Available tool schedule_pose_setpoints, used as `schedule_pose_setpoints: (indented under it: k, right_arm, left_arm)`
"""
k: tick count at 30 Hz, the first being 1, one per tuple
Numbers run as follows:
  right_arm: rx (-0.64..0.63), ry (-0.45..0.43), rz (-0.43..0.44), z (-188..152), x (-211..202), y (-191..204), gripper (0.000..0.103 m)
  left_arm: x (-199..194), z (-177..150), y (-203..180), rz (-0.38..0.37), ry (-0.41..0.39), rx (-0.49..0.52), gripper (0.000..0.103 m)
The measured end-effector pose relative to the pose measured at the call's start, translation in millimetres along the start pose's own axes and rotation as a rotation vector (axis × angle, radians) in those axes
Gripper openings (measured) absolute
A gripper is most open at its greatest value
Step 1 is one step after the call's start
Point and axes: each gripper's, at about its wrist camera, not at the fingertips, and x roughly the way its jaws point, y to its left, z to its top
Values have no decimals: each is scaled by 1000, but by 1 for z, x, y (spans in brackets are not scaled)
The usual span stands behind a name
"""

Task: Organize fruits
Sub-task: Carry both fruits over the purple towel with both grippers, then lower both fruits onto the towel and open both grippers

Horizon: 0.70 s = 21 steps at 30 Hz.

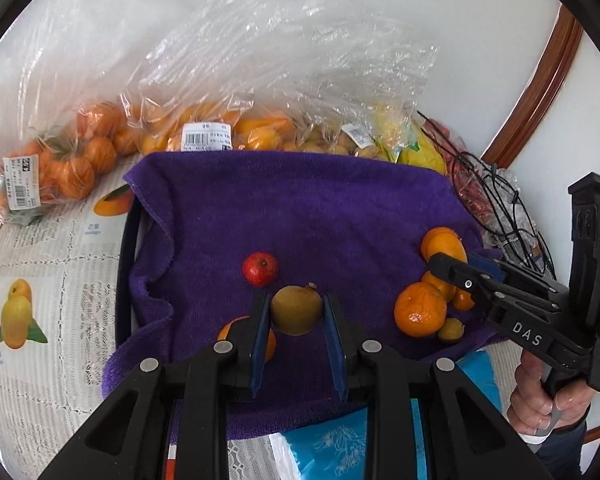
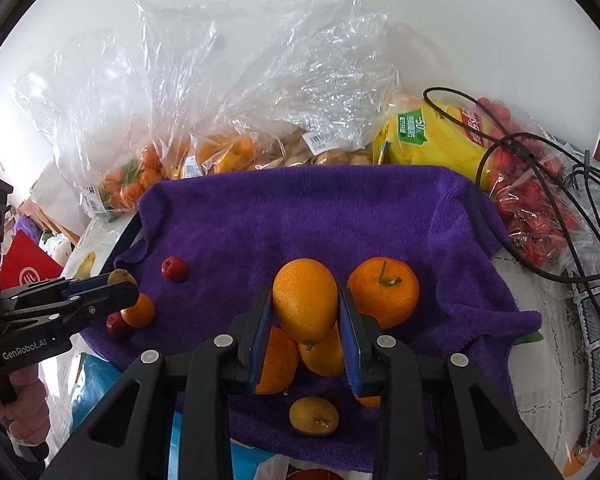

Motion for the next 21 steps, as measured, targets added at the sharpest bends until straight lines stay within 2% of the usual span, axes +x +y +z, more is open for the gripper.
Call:
schedule_pose_setpoints:
  k: [21]
  right_arm:
    - [-14, -5, -19, -6, -5, 1, 34]
  left_arm:
    - [21, -13, -8, -21, 58, 9, 25]
